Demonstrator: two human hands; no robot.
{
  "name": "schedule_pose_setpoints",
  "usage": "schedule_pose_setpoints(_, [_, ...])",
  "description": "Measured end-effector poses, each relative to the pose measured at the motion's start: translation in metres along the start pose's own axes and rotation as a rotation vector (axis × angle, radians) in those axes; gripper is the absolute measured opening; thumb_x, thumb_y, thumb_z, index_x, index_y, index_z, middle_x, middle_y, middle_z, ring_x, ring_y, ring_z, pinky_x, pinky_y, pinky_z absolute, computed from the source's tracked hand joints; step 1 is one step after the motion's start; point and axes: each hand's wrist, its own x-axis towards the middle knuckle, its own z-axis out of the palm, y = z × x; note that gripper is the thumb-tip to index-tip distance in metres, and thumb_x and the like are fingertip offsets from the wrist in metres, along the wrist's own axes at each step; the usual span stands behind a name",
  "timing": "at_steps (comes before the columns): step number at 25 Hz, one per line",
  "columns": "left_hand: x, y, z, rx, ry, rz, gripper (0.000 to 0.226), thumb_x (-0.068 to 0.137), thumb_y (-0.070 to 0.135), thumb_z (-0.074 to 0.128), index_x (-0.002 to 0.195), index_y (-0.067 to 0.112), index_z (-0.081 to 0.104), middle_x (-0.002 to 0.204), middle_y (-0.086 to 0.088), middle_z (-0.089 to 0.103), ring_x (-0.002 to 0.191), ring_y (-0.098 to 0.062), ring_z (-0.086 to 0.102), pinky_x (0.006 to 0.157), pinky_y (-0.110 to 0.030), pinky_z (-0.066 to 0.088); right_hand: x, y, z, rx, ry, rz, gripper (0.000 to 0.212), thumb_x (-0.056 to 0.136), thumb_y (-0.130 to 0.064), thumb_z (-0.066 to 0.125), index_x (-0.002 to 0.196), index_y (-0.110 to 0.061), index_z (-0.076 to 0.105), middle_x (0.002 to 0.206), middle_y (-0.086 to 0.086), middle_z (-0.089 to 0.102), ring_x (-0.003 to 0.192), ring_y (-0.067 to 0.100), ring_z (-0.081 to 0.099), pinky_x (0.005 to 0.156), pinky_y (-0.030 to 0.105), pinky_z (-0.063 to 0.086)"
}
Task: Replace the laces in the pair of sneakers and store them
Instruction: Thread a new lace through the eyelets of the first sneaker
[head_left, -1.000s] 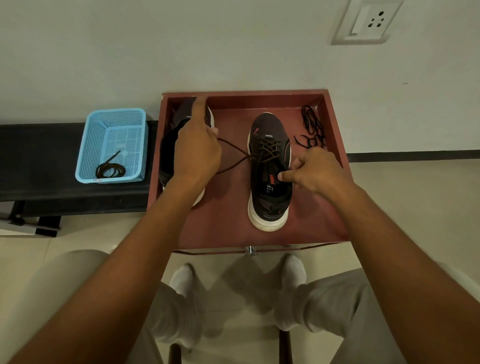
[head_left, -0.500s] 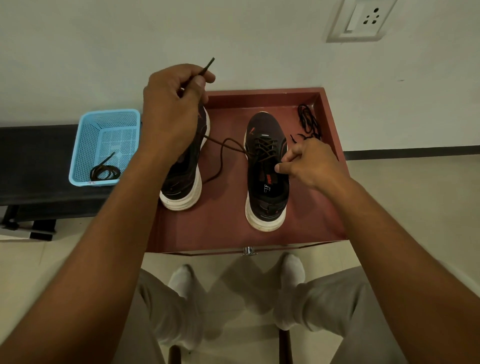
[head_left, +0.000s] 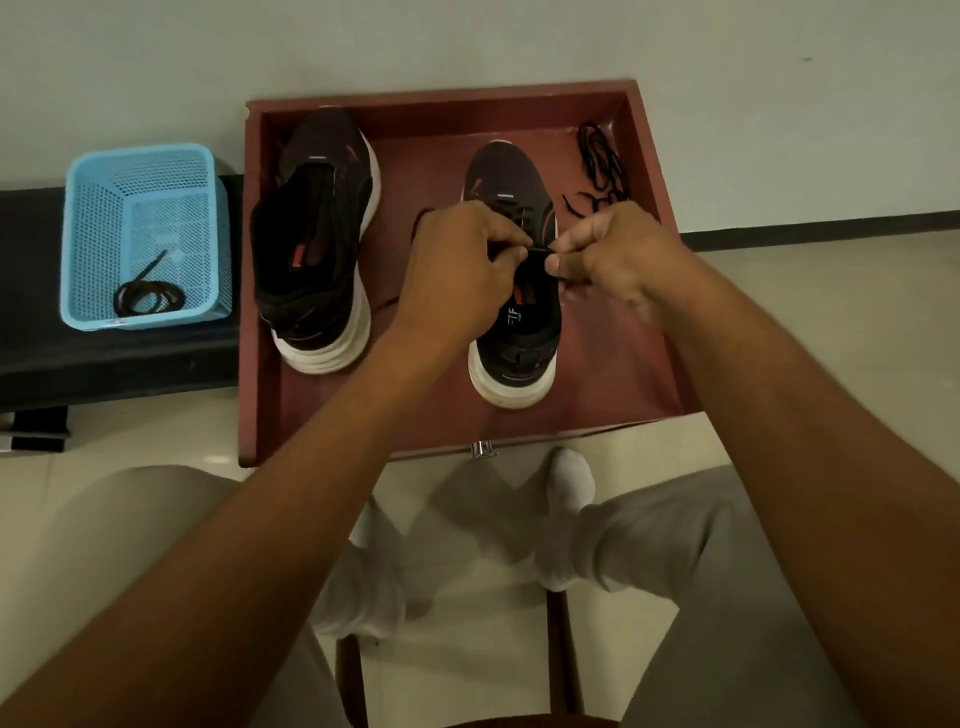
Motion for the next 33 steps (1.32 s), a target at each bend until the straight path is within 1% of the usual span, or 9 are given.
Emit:
schedule_pose_setpoints(4, [-0.003, -0.003, 0.012, 0.175, 0.037, 0.074, 0.016, 0.090, 0.020, 0.069, 0.097, 0.016, 0.082, 0.099, -0.001, 0.072, 0.091, -0.017, 0.066, 0.080, -0.032, 0.052, 0.001, 0.004, -0.003, 0.045, -0.022, 0.005, 0.020, 0.091, 0.002, 0.072, 0.111, 0.004, 0.072, 0.089, 0.016, 0.073, 0.065, 0.016, 0.068, 0.059, 0.024, 0.060])
schedule_pose_setpoints(8, [-0.004, -0.006, 0.020, 0.250, 0.047, 0.075, 0.018, 0.090, 0.025, 0.067, 0.096, 0.013, 0.079, 0.097, -0.002, 0.066, 0.090, -0.020, 0.062, 0.076, -0.031, 0.047, 0.000, 0.003, -0.005, 0.078, -0.034, 0.010, 0.020, 0.091, 0.002, 0.073, 0.110, 0.002, 0.073, 0.088, 0.014, 0.073, 0.065, 0.016, 0.069, 0.059, 0.023, 0.060])
schedule_pose_setpoints(14, [-0.006, -0.006, 0.024, 0.312, 0.090, 0.096, 0.019, 0.089, 0.028, 0.066, 0.091, 0.014, 0.079, 0.092, 0.000, 0.067, 0.089, -0.020, 0.056, 0.072, -0.031, 0.042, -0.003, 0.002, -0.004, 0.072, -0.036, 0.006, 0.012, 0.090, 0.001, 0.074, 0.102, -0.003, 0.075, 0.085, 0.013, 0.074, 0.065, 0.016, 0.069, 0.062, 0.025, 0.062])
schedule_pose_setpoints(18, [-0.006, -0.007, 0.027, 0.337, 0.111, 0.101, 0.018, 0.088, 0.027, 0.067, 0.087, 0.014, 0.078, 0.088, 0.000, 0.066, 0.087, -0.020, 0.054, 0.071, -0.028, 0.036, -0.003, 0.001, -0.002, 0.059, -0.037, -0.004, 0.011, 0.090, 0.000, 0.074, 0.100, -0.004, 0.076, 0.087, 0.015, 0.075, 0.067, 0.017, 0.069, 0.069, 0.030, 0.064])
schedule_pose_setpoints(20, [-0.006, -0.006, 0.029, 0.369, 0.122, 0.123, 0.017, 0.086, 0.025, 0.068, 0.080, 0.011, 0.075, 0.083, -0.002, 0.064, 0.083, -0.022, 0.053, 0.068, -0.031, 0.037, -0.005, 0.000, 0.000, 0.040, -0.025, -0.021, 0.013, 0.090, -0.001, 0.075, 0.102, -0.004, 0.077, 0.090, 0.014, 0.076, 0.070, 0.019, 0.069, 0.073, 0.032, 0.064])
schedule_pose_setpoints(24, [-0.007, -0.001, 0.032, 0.409, 0.146, 0.160, 0.018, 0.081, 0.021, 0.070, 0.069, 0.009, 0.066, 0.075, -0.005, 0.059, 0.078, -0.027, 0.054, 0.063, -0.042, 0.043, -0.007, 0.000, 0.003, 0.022, -0.011, -0.040, 0.020, 0.091, -0.004, 0.075, 0.112, -0.004, 0.075, 0.095, 0.013, 0.076, 0.076, 0.021, 0.070, 0.076, 0.035, 0.064])
schedule_pose_setpoints(27, [-0.007, -0.001, 0.035, 0.418, 0.144, 0.173, 0.017, 0.082, 0.020, 0.070, 0.070, 0.008, 0.067, 0.075, -0.007, 0.060, 0.079, -0.029, 0.056, 0.063, -0.043, 0.043, -0.007, 0.000, 0.005, 0.024, -0.013, -0.027, 0.019, 0.095, -0.005, 0.071, 0.114, -0.004, 0.074, 0.096, 0.013, 0.076, 0.077, 0.022, 0.071, 0.076, 0.037, 0.064])
schedule_pose_setpoints(30, [-0.005, -0.004, 0.036, 0.411, 0.123, 0.174, 0.016, 0.087, 0.020, 0.067, 0.077, 0.009, 0.073, 0.079, -0.006, 0.061, 0.083, -0.028, 0.055, 0.068, -0.043, 0.044, -0.006, 0.000, 0.001, 0.087, -0.040, 0.015, 0.016, 0.101, -0.003, 0.060, 0.107, -0.002, 0.074, 0.091, 0.016, 0.072, 0.072, 0.021, 0.069, 0.077, 0.037, 0.064])
schedule_pose_setpoints(33, [-0.005, -0.007, 0.035, 0.420, 0.111, 0.188, 0.014, 0.089, 0.023, 0.071, 0.087, 0.011, 0.078, 0.084, -0.005, 0.062, 0.090, -0.028, 0.055, 0.073, -0.043, 0.045, -0.005, 0.001, -0.002, 0.079, -0.037, 0.007, 0.018, 0.100, 0.002, 0.058, 0.096, -0.005, 0.074, 0.083, 0.014, 0.071, 0.067, 0.016, 0.068, 0.067, 0.026, 0.064])
